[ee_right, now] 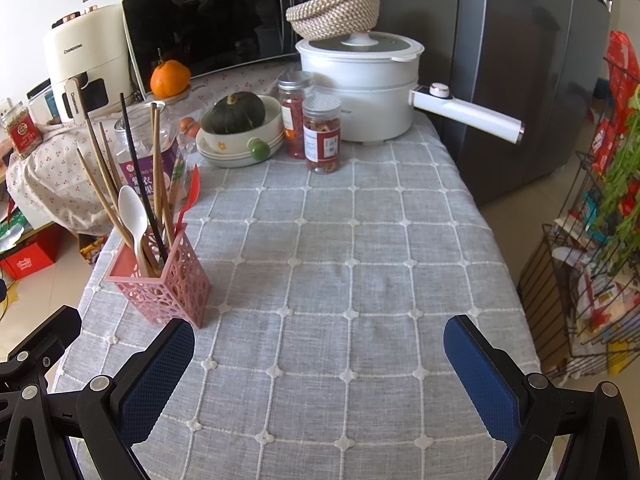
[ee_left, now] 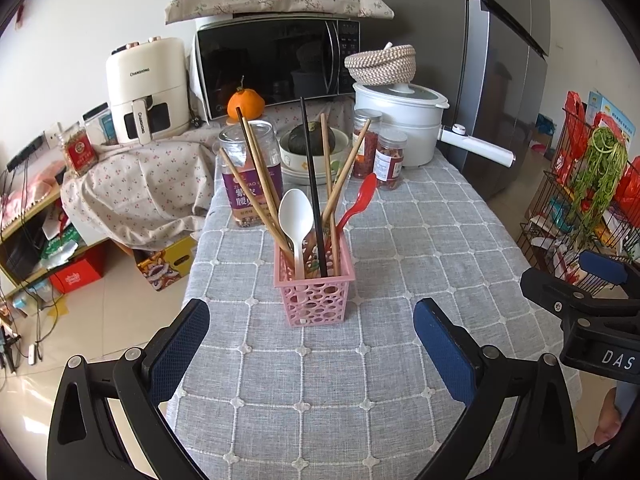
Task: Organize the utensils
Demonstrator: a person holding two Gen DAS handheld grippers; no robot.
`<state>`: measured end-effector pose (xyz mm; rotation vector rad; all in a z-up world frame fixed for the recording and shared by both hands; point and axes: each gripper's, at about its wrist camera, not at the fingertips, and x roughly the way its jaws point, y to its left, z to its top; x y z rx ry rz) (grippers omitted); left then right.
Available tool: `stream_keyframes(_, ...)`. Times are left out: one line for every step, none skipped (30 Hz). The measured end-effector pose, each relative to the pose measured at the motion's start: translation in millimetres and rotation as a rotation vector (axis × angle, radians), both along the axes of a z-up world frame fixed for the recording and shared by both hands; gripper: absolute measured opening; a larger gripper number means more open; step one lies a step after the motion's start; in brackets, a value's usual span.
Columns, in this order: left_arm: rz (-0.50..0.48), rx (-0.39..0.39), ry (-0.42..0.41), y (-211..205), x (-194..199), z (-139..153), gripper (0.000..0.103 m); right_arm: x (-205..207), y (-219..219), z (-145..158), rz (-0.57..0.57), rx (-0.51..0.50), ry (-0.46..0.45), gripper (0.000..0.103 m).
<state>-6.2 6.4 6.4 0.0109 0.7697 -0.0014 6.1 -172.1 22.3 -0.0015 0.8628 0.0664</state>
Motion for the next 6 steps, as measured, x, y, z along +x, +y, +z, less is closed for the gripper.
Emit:
stream_keyframes(-0.002, -0.005, 0.004, 0.1, -0.3, -0.7, 0.103, 0.5, -0.4, 0.1, -0.002, 0.002, 0.002, 0.102)
stream_keyframes(-0.004, -0.012, 0.006, 0.6, -0.7, -0.8, 0.103, 0.4, -0.8, 0.0, -0.002, 0.006, 0.003, 0.102)
stream_keyframes(-0.004, -0.019, 0.007, 1.3, -0.8, -0.8, 0.103, 1.2, -1.5, 0.1, -0.002, 0.008, 0.005, 0.102)
stream_keyframes(-0.002, -0.025, 0.008, 2.0, -0.6, -0.6, 0.103, 1.6, -1.8, 0.2, -0.003, 0.009, 0.006, 0.102)
stream_keyframes(-0.003, -0.035, 0.009, 2.8, -0.4, -0.4, 0.103, 1.6, -2.0, 0.2, -0.003, 0.009, 0.007, 0.102)
stream_keyframes(-0.006, -0.047, 0.010, 3.5, 0.2, -0.2, 0.103, 1.7, -2.1, 0.2, -0.002, 0.009, 0.007, 0.102)
